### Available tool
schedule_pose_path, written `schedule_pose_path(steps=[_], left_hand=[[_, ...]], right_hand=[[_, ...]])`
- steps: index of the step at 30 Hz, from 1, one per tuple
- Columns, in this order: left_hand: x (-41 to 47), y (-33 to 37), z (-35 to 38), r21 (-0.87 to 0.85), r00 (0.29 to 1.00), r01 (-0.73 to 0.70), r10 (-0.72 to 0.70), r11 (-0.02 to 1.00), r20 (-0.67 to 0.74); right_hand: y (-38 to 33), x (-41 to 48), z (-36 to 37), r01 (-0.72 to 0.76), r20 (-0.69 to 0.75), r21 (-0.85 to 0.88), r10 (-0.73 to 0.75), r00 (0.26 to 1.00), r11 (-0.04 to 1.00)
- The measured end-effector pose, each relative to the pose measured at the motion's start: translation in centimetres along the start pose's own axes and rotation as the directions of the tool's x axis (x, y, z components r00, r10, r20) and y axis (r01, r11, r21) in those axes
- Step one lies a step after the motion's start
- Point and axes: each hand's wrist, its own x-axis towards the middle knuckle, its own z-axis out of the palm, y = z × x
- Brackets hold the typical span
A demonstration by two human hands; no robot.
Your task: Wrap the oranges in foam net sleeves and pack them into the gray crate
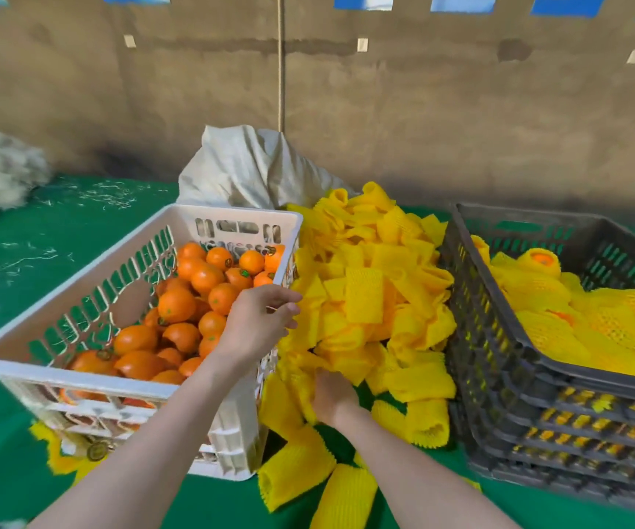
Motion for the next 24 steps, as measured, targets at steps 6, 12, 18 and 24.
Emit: schedule_pose_path(steps=[6,12,18,24], left_hand=[[1.5,-1.2,-2.6,-0.059,1.0,-0.008,0.008,0.998,0.016],[3.0,-0.4,-1.8,0.13,0.945,0.041,-0.081,0.991,0.318],[4.6,0.6,-4.6,0.158,0.913,-0.241,0.169,0.958,0.372],[5.9,-1.0,-8.6,0.106,0.944,-0.273,0.245,0.956,0.219]], right_hand=[[2.4,-0.9,-5.4,-0.029,-0.015,0.483,0.042,0.999,0.875],[2.3,-5.4,-11.5,-0.003,0.038,0.824,-0.05,0.998,0.566],[-2.6,-6.8,-16.0,0.134,-0.064,0.874,-0.162,0.985,0.467],[-11.2,-3.7,-15.4,0.448,-0.538,0.52,-0.129,0.833,0.727]])
